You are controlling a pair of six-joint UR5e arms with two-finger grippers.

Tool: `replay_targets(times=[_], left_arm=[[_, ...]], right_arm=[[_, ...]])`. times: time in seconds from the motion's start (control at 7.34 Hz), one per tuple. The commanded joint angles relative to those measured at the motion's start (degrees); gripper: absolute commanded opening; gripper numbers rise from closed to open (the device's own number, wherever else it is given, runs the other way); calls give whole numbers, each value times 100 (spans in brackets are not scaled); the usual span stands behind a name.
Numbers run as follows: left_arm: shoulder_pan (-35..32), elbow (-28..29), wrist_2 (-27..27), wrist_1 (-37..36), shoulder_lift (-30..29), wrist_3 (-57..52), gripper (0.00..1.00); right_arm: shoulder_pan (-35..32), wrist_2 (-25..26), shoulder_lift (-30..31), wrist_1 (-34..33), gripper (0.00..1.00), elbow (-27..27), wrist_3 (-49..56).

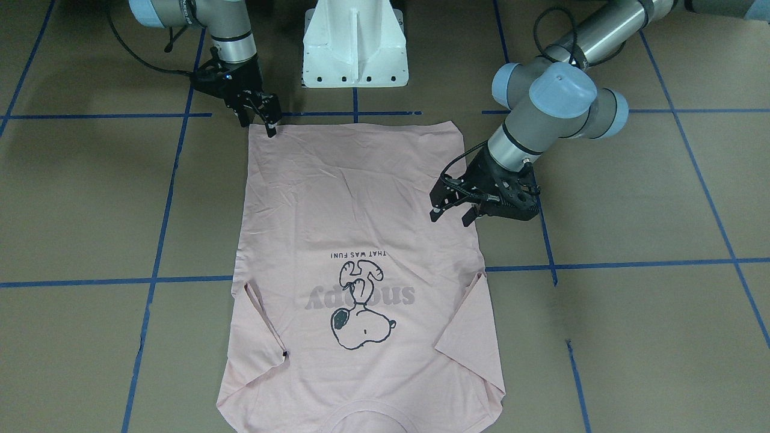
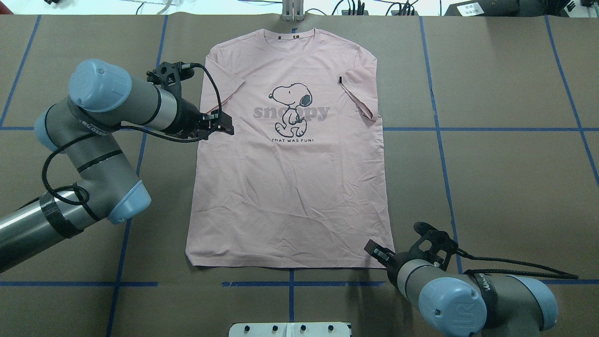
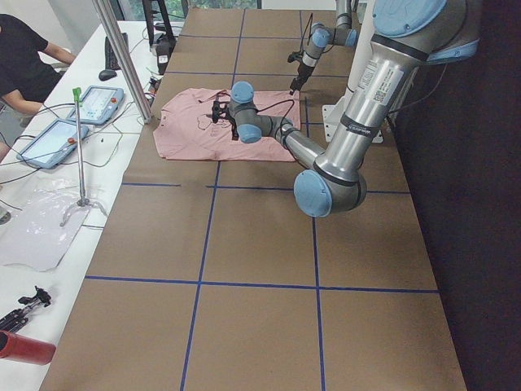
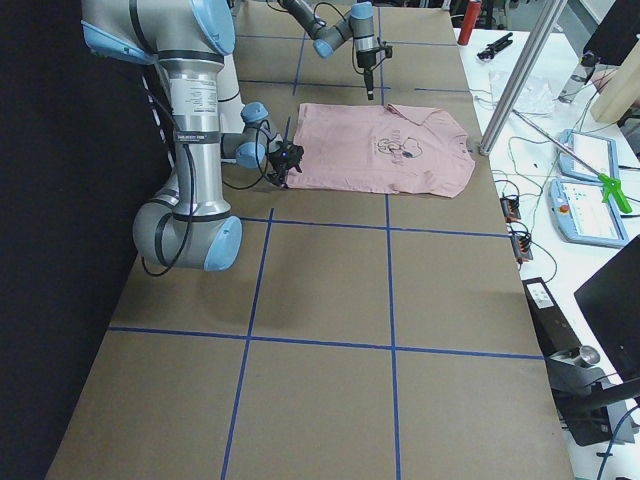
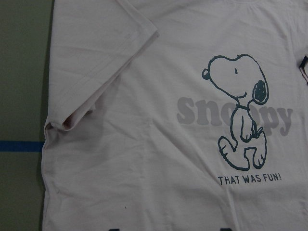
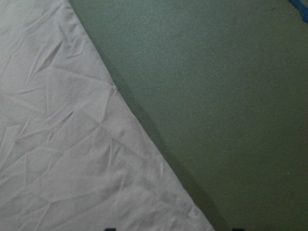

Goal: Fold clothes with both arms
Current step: 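Move the right gripper to the hem corner nearest the robot while the left gripper lowers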

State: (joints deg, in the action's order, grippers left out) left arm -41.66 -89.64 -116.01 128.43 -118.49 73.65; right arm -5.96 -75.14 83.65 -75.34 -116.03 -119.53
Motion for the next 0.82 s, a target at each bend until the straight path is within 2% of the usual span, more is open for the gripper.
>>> replay_targets(times=[0.0,0.14,0.27,0.68], left_arm=[[-9,-10,-9,7,1,9,77],[0,-18,-9,7,1,18,77],[-9,-45,0,7,1,27,77],[-9,-53,0,-2,1,36,77]], right_arm=[[51,-1,38,2,73,46,0],[51,-1,38,2,31,20,-17],[51,-1,46,2,0,-7,-18],[138,-1,46,-269,0,-173,-9]])
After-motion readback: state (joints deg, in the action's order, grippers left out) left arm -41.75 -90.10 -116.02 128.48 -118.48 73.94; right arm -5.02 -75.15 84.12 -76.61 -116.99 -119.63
